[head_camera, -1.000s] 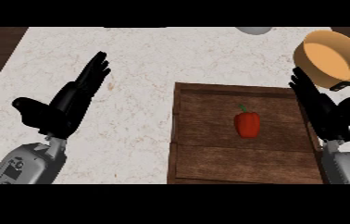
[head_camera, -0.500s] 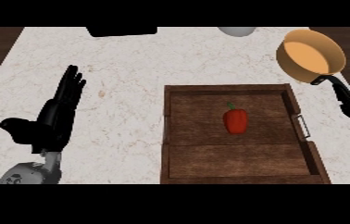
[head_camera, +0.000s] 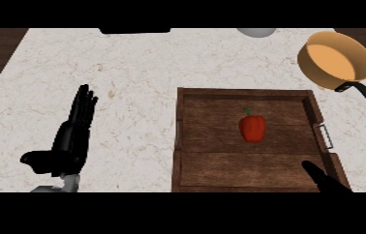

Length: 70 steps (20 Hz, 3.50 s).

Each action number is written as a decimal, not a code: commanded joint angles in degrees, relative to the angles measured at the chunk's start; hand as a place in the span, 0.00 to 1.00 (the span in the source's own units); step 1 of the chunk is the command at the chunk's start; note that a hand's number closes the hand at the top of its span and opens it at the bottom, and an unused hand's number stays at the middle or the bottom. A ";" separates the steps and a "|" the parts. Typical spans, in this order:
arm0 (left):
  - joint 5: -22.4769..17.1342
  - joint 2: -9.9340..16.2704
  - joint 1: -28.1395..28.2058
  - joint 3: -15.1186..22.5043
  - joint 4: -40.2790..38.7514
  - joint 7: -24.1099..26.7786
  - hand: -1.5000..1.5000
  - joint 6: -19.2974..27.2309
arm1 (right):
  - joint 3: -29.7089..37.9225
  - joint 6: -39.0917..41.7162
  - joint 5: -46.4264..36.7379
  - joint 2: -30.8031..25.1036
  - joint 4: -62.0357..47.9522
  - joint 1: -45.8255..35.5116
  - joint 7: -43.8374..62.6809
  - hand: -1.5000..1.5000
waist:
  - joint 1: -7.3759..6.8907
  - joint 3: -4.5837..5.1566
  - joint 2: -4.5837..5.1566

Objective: Pick the bell pepper from the tray and place it in the pot

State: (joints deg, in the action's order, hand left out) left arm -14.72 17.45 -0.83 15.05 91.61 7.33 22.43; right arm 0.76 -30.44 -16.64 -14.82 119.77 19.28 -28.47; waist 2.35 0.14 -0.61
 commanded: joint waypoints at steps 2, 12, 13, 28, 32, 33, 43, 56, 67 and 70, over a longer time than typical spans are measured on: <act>0.88 -1.39 1.49 1.45 3.09 -0.21 0.50 0.80 | -6.45 -1.32 -14.44 1.20 7.47 13.82 7.38 0.00 | -1.34 0.02 0.35; 1.74 -2.13 -0.91 1.49 0.05 1.67 0.50 -0.56 | -12.32 17.27 -39.92 -1.17 12.73 18.47 38.78 0.00 | -3.58 0.21 1.28; 0.90 -1.75 -1.88 0.68 -0.99 1.61 0.50 -1.79 | -15.50 19.03 -43.32 0.64 12.90 16.40 41.85 0.00 | -3.67 0.19 1.30; 4.17 -7.43 -3.70 -1.42 -9.94 7.36 0.50 -2.77 | -22.68 32.61 -56.08 14.29 -6.92 -6.37 62.06 0.00 | -2.19 -0.12 0.72; 5.18 -5.62 3.33 -0.33 -0.06 2.78 0.50 -3.88 | -18.14 34.63 -51.85 12.26 -7.07 -8.67 59.76 0.00 | -2.52 -0.15 0.57; 3.62 -5.70 -2.43 -3.55 -3.95 1.51 0.50 -5.16 | -19.17 33.59 -53.14 13.74 -10.19 -11.46 60.06 0.00 | -2.39 -0.14 0.63; 5.88 -7.53 -2.96 -4.49 -2.98 -0.39 0.50 -5.44 | -13.83 33.52 -50.14 11.46 -13.99 -13.94 57.11 0.00 | -2.30 -0.14 0.62; 7.20 -8.79 0.15 -6.80 -4.28 3.04 0.50 -8.44 | -13.58 21.59 -57.38 10.45 -22.31 -19.36 52.88 1.00 | -2.40 -0.14 0.62; 8.95 -10.01 0.41 -7.32 -2.60 0.30 0.50 -9.92 | -15.52 23.78 -64.55 14.25 -24.25 -24.97 57.27 1.00 | -2.59 -0.12 0.64; 8.64 -9.43 -1.88 -6.90 -1.62 -0.11 0.50 -10.41 | -6.93 37.12 -55.87 12.89 -34.76 -41.32 57.55 1.00 | -5.58 -0.06 1.63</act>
State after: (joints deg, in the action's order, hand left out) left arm -5.68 7.87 -0.86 8.20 90.18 7.65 12.91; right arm -11.29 -2.73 -75.34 -2.16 93.31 -9.28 26.83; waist -1.10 0.31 -0.04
